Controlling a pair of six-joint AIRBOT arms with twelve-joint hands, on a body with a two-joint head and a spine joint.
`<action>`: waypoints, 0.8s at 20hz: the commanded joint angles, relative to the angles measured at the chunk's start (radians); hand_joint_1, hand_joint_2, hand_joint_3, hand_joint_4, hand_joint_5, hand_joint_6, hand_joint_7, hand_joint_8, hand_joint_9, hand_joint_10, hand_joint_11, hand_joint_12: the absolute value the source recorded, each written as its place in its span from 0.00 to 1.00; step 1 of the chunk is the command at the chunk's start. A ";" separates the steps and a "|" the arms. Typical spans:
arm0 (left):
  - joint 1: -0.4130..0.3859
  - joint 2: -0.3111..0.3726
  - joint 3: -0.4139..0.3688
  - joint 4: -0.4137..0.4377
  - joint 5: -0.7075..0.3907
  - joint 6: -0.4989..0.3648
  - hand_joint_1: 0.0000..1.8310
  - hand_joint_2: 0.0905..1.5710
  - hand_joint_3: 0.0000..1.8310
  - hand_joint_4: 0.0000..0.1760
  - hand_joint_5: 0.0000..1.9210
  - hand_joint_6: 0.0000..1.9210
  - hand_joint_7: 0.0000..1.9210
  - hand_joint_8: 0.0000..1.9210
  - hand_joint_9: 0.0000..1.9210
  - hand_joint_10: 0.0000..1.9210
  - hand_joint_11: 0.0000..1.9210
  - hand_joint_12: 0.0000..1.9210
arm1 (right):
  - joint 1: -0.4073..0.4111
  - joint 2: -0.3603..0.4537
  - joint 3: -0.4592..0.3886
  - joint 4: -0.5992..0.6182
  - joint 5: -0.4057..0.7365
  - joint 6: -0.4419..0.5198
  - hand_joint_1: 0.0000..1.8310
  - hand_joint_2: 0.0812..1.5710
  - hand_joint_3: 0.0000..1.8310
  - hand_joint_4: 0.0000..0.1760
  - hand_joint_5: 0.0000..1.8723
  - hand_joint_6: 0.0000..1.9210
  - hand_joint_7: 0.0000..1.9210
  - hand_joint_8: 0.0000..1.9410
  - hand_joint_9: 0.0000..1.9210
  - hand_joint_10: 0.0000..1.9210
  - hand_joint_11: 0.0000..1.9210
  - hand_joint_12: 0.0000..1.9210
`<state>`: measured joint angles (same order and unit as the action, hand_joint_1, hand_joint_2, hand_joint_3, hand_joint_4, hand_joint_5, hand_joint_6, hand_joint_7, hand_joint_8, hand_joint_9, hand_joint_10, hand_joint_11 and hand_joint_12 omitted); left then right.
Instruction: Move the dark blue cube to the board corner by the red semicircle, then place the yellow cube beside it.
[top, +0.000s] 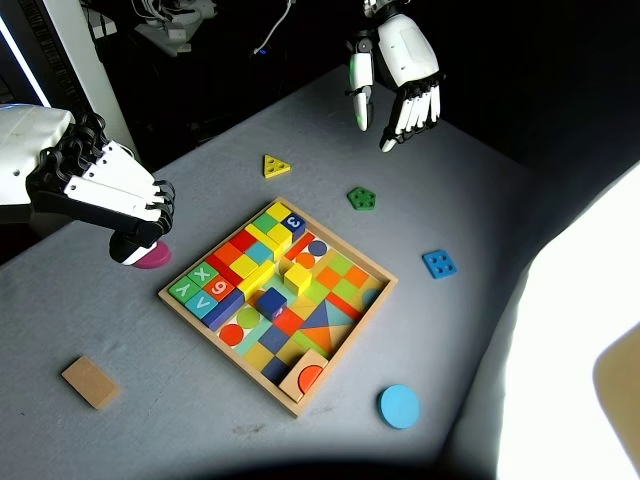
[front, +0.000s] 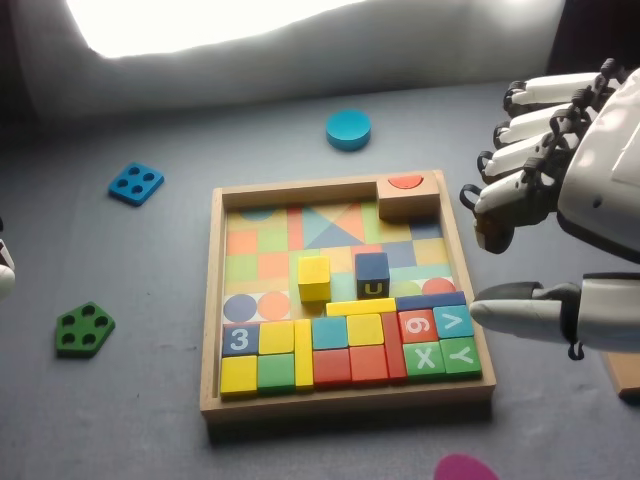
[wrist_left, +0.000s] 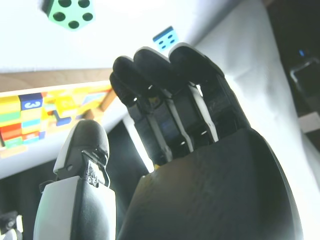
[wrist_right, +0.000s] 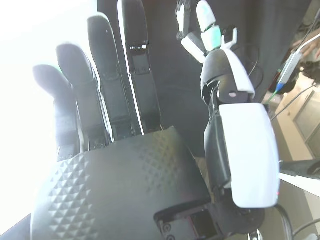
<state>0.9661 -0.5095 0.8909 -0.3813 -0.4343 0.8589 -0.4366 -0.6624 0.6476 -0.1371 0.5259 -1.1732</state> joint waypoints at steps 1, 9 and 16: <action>-0.004 0.001 0.008 -0.006 -0.091 -0.003 0.00 0.65 0.19 0.15 0.01 0.08 0.00 0.07 0.01 0.09 0.00 0.25 | 0.007 0.005 -0.006 0.011 0.123 -0.004 0.00 0.63 0.19 0.00 0.07 0.12 0.07 0.08 0.03 0.11 0.00 0.21; -0.004 0.002 0.005 -0.006 -0.091 -0.006 0.00 0.72 0.10 0.16 0.02 0.04 0.02 0.02 0.02 0.05 0.00 0.23 | 0.005 -0.002 -0.006 0.082 0.133 -0.035 0.00 0.69 0.09 0.00 0.07 0.06 0.08 0.03 0.04 0.07 0.00 0.19; -0.003 0.001 0.006 -0.006 -0.090 -0.006 0.00 0.79 0.00 0.19 0.03 0.00 0.02 0.00 0.03 0.00 0.00 0.20 | -0.025 -0.026 -0.006 0.206 0.135 -0.205 0.00 0.74 0.00 0.00 0.10 0.00 0.09 0.00 0.07 0.01 0.00 0.17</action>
<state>0.9668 -0.5095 0.8909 -0.3809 -0.4271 0.8562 -0.4671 -0.6937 0.6434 0.0723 0.5369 -1.3846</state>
